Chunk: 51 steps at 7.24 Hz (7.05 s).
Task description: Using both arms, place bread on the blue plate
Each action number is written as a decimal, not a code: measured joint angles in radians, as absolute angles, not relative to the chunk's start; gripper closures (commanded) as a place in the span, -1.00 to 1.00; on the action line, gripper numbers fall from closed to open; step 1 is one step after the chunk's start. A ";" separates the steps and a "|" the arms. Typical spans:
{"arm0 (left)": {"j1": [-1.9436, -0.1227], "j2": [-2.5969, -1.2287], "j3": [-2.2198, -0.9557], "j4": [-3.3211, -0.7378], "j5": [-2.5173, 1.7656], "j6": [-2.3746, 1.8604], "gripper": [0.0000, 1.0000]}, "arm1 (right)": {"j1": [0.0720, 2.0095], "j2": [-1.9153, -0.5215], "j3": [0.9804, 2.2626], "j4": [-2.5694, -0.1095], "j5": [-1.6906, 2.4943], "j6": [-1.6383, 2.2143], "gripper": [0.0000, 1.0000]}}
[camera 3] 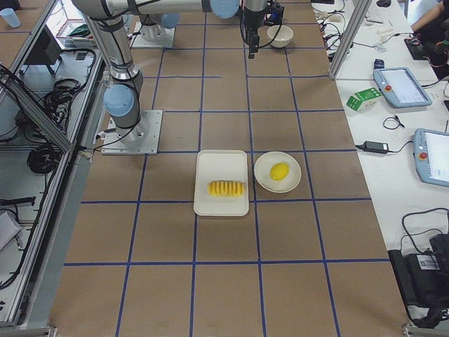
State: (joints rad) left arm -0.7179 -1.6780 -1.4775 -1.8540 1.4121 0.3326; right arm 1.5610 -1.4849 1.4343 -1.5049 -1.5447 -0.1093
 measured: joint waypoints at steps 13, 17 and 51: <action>-1.689 -1.853 -1.891 -0.744 1.212 -0.691 1.00 | 1.538 -1.480 1.441 -1.497 -1.560 -0.143 -1.00; -1.714 -1.951 -1.906 -0.663 1.208 -0.692 1.00 | 1.339 -1.506 1.579 -1.565 -1.635 -0.360 -1.00; -1.483 -1.533 -1.666 -1.554 1.543 0.005 -1.00 | 1.844 -1.107 1.589 -2.103 -1.487 0.266 0.08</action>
State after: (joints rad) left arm -1.4833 -1.5334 -1.6659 -1.5536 1.5433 0.0048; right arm 1.8443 -1.1067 1.5891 -2.1035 -1.4868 0.2656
